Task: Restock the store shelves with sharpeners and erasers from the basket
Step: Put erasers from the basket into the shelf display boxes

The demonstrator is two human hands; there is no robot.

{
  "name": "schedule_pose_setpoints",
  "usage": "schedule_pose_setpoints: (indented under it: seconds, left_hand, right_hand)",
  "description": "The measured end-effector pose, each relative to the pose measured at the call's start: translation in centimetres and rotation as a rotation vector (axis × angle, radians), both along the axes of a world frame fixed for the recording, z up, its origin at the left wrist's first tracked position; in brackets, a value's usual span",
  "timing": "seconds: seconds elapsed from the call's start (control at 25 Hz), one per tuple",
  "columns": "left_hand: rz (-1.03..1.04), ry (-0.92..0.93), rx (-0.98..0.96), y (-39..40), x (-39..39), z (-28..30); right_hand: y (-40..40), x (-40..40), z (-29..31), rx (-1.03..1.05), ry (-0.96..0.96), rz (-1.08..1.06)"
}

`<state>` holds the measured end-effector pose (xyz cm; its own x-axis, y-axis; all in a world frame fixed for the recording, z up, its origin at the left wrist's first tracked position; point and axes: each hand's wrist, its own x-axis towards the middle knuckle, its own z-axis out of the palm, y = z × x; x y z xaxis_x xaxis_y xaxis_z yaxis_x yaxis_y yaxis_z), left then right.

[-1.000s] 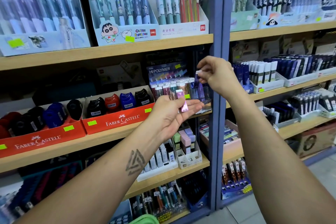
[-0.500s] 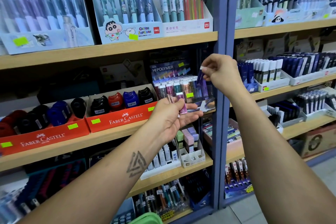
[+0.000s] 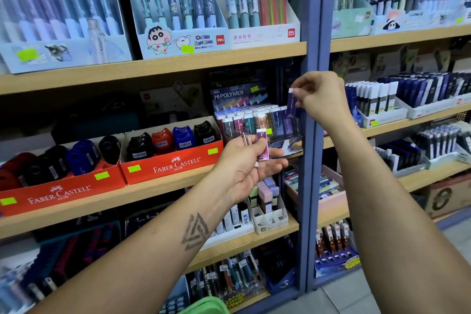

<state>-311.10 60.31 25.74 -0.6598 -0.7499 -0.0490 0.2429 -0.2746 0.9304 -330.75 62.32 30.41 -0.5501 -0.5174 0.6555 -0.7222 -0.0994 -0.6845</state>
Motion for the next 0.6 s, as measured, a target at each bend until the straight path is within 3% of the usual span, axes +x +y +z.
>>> schedule_pose_setpoints:
  seconds: [0.12,0.28,0.6]
  left_hand:
    - [0.014,-0.004,-0.023,-0.2,0.3,0.1]
    - [0.007,0.087,0.008,-0.4,0.7,0.4]
    - [0.037,0.129,-0.01,-0.4,0.9,0.4]
  right_hand:
    - [1.1,0.7,1.4,-0.027,-0.134,0.216]
    - [1.8,2.1,1.7,0.173,-0.22,0.545]
    - [1.5,2.9,1.1,0.203,-0.229,0.702]
